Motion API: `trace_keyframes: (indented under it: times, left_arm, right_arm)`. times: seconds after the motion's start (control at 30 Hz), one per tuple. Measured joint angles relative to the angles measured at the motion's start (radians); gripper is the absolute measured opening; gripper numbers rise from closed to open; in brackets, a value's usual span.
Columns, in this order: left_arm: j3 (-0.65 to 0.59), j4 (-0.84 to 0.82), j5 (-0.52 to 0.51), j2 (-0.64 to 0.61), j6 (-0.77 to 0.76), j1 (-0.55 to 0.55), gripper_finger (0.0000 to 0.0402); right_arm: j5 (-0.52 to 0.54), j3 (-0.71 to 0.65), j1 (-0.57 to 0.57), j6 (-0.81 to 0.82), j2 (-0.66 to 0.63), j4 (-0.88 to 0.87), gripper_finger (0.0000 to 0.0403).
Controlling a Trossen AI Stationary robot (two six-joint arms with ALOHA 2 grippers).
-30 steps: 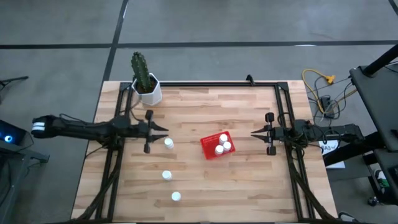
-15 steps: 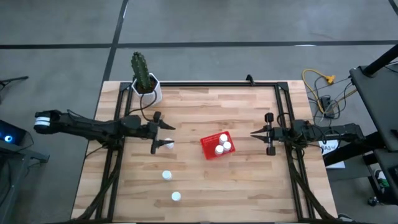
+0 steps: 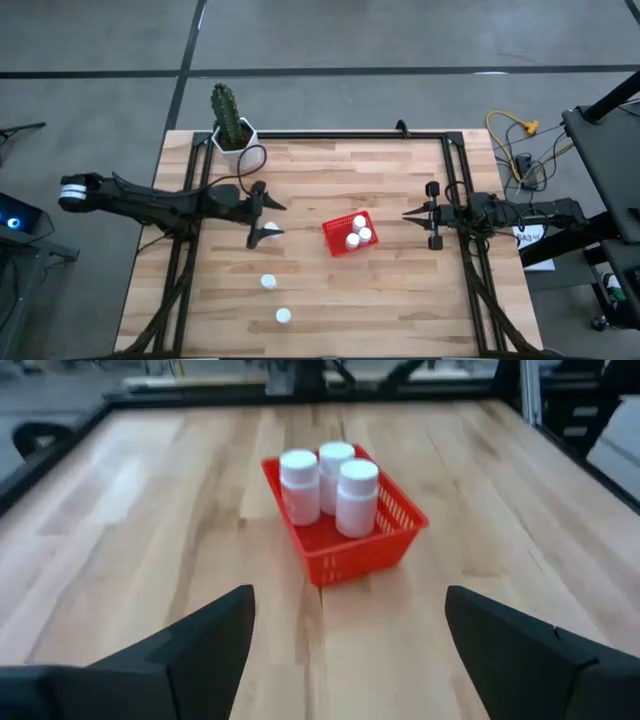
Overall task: Pick and place pill bottles into a basket
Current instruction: Put the white medicine bottle into the red basket
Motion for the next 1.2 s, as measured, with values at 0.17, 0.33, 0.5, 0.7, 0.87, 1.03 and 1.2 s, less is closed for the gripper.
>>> trace_keyframes:
  times: [0.17,0.33,0.5,0.7,0.87,1.03,1.2]
  left_arm:
    - [0.03,-0.038,-0.001,0.021,-0.001,-0.028,0.0311]
    - [0.03,-0.066,-0.003,0.059,0.002,-0.034,0.0311]
    - [0.033,-0.074,-0.032,0.108,0.017,-0.034,0.0311]
    - [0.041,-0.077,-0.037,0.164,0.033,-0.033,0.0311]
    - [0.075,-0.153,-0.037,0.206,0.035,-0.033,0.0311]
    - [0.094,-0.18,-0.037,0.248,0.031,-0.033,0.0311]
    - [0.104,-0.224,-0.037,0.266,0.029,-0.033,0.0311]
  right_arm:
    - [0.0,0.0,0.0,0.0,0.0,0.0,0.0034]
    - [0.0,0.0,0.0,0.004,0.006,0.0,0.0034]
    - [0.0,0.0,-0.001,0.005,0.006,0.001,0.0034]
    - [0.0,0.0,-0.001,0.006,0.014,0.0,0.0034]
    - [0.0,0.0,-0.001,0.007,0.025,0.0,0.0034]
    - [0.002,0.0,-0.001,0.007,0.025,0.0,0.0034]
    - [0.004,0.0,-0.001,0.007,0.025,0.0,0.0034]
